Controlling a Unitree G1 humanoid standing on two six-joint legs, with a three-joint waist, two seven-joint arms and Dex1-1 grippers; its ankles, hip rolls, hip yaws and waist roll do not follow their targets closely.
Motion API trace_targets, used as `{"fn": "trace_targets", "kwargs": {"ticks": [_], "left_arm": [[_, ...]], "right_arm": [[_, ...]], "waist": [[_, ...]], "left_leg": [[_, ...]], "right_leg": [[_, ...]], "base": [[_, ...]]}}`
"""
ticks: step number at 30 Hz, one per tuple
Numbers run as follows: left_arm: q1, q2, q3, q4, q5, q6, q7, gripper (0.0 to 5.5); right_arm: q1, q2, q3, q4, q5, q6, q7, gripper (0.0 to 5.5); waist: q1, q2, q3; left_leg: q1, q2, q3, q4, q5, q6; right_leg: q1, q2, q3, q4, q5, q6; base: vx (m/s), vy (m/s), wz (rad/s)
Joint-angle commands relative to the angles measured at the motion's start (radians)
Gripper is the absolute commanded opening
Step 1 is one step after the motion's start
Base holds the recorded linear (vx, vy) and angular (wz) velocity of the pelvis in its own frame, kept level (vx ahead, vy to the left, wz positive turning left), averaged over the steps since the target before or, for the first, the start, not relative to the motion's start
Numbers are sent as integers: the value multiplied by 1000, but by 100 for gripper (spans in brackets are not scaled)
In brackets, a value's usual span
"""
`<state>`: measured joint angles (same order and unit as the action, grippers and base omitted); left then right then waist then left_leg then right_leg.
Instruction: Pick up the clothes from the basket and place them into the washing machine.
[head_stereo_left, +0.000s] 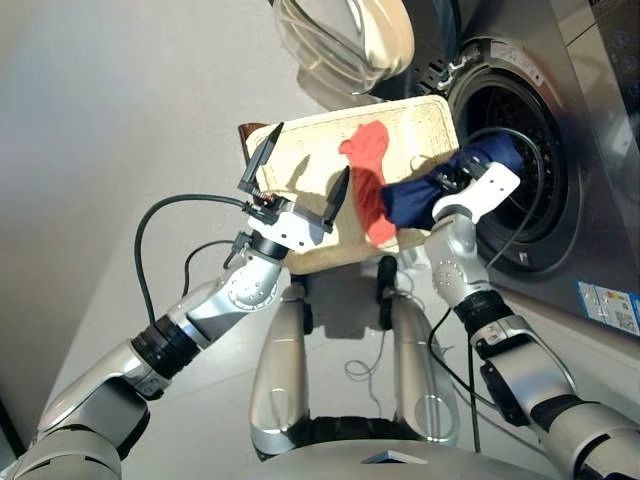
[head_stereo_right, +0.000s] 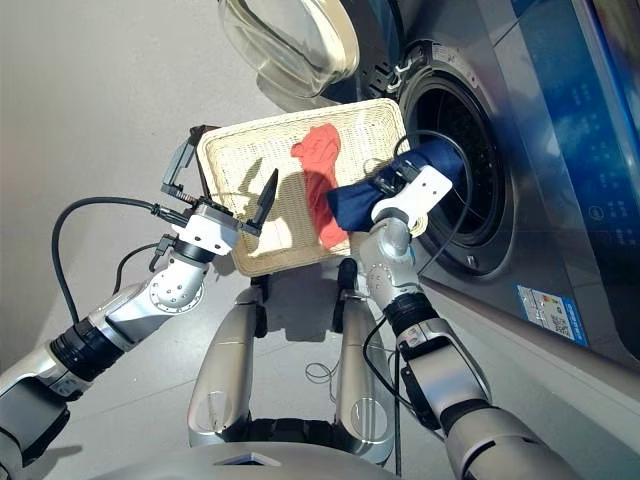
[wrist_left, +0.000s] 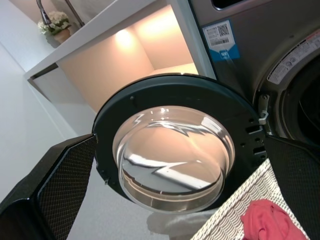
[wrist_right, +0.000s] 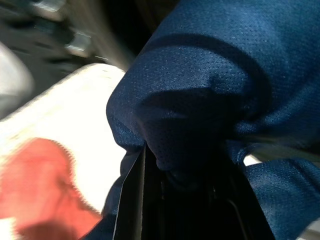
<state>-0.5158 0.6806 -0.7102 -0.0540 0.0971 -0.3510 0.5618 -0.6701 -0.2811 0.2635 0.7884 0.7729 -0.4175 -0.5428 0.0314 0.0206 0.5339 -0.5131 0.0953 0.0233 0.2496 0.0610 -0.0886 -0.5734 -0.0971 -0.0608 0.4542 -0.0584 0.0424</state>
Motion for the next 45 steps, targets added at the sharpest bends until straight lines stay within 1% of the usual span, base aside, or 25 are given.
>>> {"fn": "trace_targets", "kwargs": {"ticks": [1, 3, 4, 7, 11, 12, 13, 14, 15, 16, 19, 24, 26, 29, 32, 37, 40, 43, 44, 45], "left_arm": [[-29, 6, -16, -152, -22, -82, 24, 550], [-20, 5, -20, -165, -42, -93, 18, 550], [-13, 4, -23, -170, -59, -99, 13, 550], [-10, 12, -48, -168, -69, -89, 0, 550], [-4, 26, -37, -179, -87, -84, -12, 550], [2, 33, -37, -185, -90, -84, -14, 550], [-3, 41, -37, -191, -89, -82, -16, 550], [-9, 48, -35, -199, -86, -80, -22, 550], [-3, 53, -35, -210, -88, -79, -24, 550], [-6, 59, -37, -217, -85, -77, -24, 550], [-1, 83, -23, -233, -81, -70, -23, 550], [1, 116, -12, -259, -94, -73, -30, 550], [3, 128, -9, -266, -98, -72, -32, 550], [-1, 144, -4, -276, -106, -71, -38, 550], [-3, 157, -7, -276, -114, -71, -49, 550], [-15, 176, -3, -277, -121, -71, -56, 550], [-13, 179, 2, -277, -128, -72, -61, 550], [-5, 185, 3, -277, -136, -75, -68, 550], [1, 187, 5, -275, -138, -75, -70, 550], [2, 188, 4, -276, -142, -73, -75, 550]], "right_arm": [[-65, -99, -58, 18, -140, -26, -45, 0], [-82, -155, -68, 91, -185, 5, -67, 0], [-98, -181, -79, 126, -175, 12, -73, 0], [-145, -254, -106, 196, -139, 26, -80, 0], [-176, -367, -120, 251, -130, 48, -89, 0], [-178, -400, -121, 260, -135, 55, -89, 0], [-188, -434, -121, 270, -142, 62, -89, 0], [-198, -466, -125, 278, -151, 66, -91, 0], [-196, -500, -127, 282, -151, 69, -92, 0], [-203, -522, -126, 284, -153, 71, -97, 0], [-218, -604, -128, 282, -168, 78, -101, 0], [-266, -707, -117, 318, -162, 85, -94, 0], [-280, -745, -113, 337, -157, 89, -91, 0], [-309, -786, -100, 368, -146, 94, -80, 0], [-338, -819, -83, 394, -140, 99, -73, 0], [-394, -861, -64, 418, -110, 94, -62, 0], [-391, -870, -75, 414, -110, 77, -81, 0], [-374, -876, -87, 411, -115, 73, -88, 0], [-371, -875, -94, 419, -106, 77, -79, 194], [-373, -873, -98, 424, -93, 80, -70, 550]], "waist": [[-6, 31, -14], [-1, 37, -14], [2, 39, -14], [4, 39, -14], [6, 41, -14], [4, 39, -14], [3, 40, -14], [0, 42, -14], [-4, 42, -14], [-6, 45, -14], [-14, 41, -14], [-21, 33, -14], [-24, 31, -14], [-25, 31, -14], [-26, 30, -14], [-27, 28, -14], [-30, 30, -14], [-30, 32, -14], [-30, 33, -14], [-30, 33, -14]], "left_leg": [[-45, -35, 9, 48, -10, 21], [-85, -38, 3, 78, -17, 20], [-104, -40, 2, 92, -21, 20], [-170, -40, 1, 136, -34, 19], [-261, -40, 3, 200, -52, 20], [-276, -41, 4, 221, -68, 20], [-305, -42, 4, 239, -71, 19], [-336, -42, 5, 251, -66, 19], [-358, -44, 4, 279, -82, 18], [-373, -46, 5, 293, -87, 18], [-431, -41, 6, 344, -103, 18], [-498, -38, 5, 402, -125, 16], [-518, -37, 6, 415, -128, 14], [-535, -38, 8, 426, -133, 16], [-544, -38, 10, 438, -140, 17], [-541, -37, 20, 441, -147, 17], [-540, -36, 21, 439, -147, 18], [-537, -37, 23, 437, -147, 20], [-538, -38, 23, 437, -147, 20], [-538, -38, 23, 438, -147, 20]], "right_leg": [[35, -23, 27, 57, -87, 57], [0, -27, 26, 85, -94, 55], [-17, -29, 27, 98, -97, 54], [-82, -33, 29, 142, -104, 52], [-174, -38, 42, 202, -118, 50], [-188, -43, 45, 224, -132, 49], [-219, -43, 46, 245, -135, 48], [-251, -42, 46, 262, -131, 47], [-271, -44, 52, 289, -149, 46], [-290, -43, 53, 310, -157, 45], [-351, -45, 57, 361, -173, 42], [-419, -47, 58, 411, -188, 43], [-439, -45, 61, 423, -188, 44], [-459, -43, 61, 436, -191, 45], [-468, -42, 68, 437, -188, 45], [-473, -39, 77, 433, -185, 48], [-474, -38, 82, 431, -185, 48], [-471, -38, 81, 429, -186, 49], [-471, -38, 81, 428, -184, 49], [-471, -38, 81, 429, -184, 48]], "base": [[0, 0, 0], [-18, 0, 105], [-36, -1, 220], [-11, 5, 61], [-14, 6, 33], [0, 0, 0], [-51, 0, 94], [0, 0, 0], [0, 0, 0], [0, 0, 0], [-8, 9, 58], [0, 0, 0], [0, 0, 0], [0, 0, 0], [0, 0, 0], [0, 0, 0], [0, 0, 0], [0, 0, 0], [0, 0, 0], [0, 0, 0]]}}
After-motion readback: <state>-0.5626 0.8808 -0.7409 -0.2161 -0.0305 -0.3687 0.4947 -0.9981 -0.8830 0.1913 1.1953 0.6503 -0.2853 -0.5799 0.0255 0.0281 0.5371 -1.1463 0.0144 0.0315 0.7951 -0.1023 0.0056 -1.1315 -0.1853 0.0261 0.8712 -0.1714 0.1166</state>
